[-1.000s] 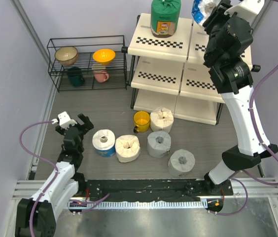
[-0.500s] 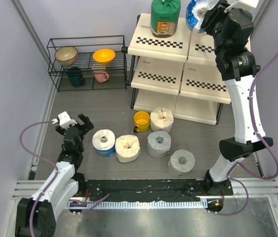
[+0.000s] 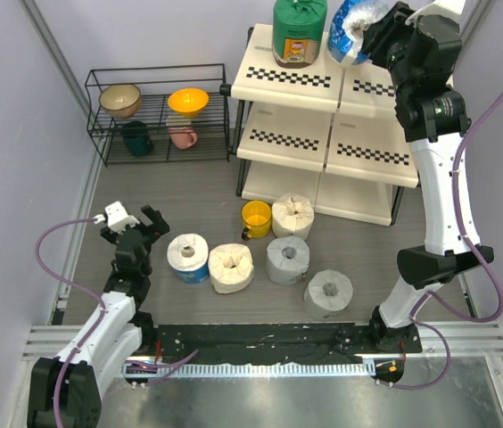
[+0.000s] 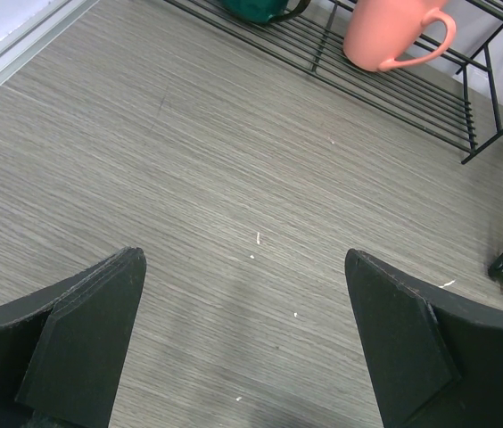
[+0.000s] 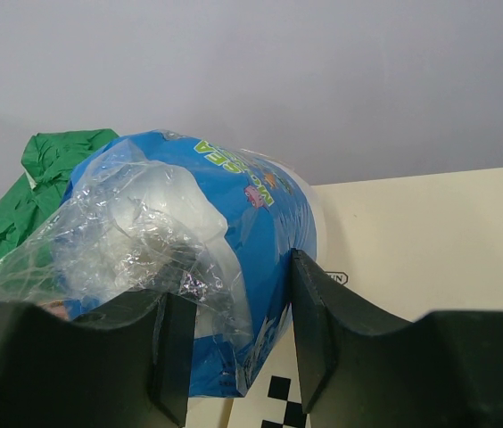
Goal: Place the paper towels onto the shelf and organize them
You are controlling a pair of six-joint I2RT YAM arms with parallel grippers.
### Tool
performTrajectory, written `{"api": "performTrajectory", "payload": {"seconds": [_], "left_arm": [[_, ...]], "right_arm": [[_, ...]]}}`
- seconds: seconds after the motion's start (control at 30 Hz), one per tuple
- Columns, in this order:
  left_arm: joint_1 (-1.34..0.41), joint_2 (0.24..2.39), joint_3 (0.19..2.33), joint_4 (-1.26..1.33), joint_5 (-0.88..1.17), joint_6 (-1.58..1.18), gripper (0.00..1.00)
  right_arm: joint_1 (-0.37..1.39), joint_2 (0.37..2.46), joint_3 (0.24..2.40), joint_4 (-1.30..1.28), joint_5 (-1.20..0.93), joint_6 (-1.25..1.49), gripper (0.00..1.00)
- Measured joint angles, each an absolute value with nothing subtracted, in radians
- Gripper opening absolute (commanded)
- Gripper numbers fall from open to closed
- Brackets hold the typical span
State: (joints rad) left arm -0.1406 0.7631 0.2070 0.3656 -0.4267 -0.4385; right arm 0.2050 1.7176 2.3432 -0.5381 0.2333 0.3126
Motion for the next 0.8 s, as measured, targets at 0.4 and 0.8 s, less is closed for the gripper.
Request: {"api": "performTrajectory", "payload": {"seconds": [0.4, 0.8], "left_arm": [[-0.141, 0.764, 0.207, 0.365, -0.427, -0.439, 1.00], [-0.141, 0.764, 0.207, 0.365, -0.429, -0.439, 1.00]], "right_arm": [[0.205, 1.717, 2.345, -0.543, 0.210, 0.323, 0.21], [0.205, 1.715, 2.345, -0.547, 0.211, 0.329, 0.21]]}}
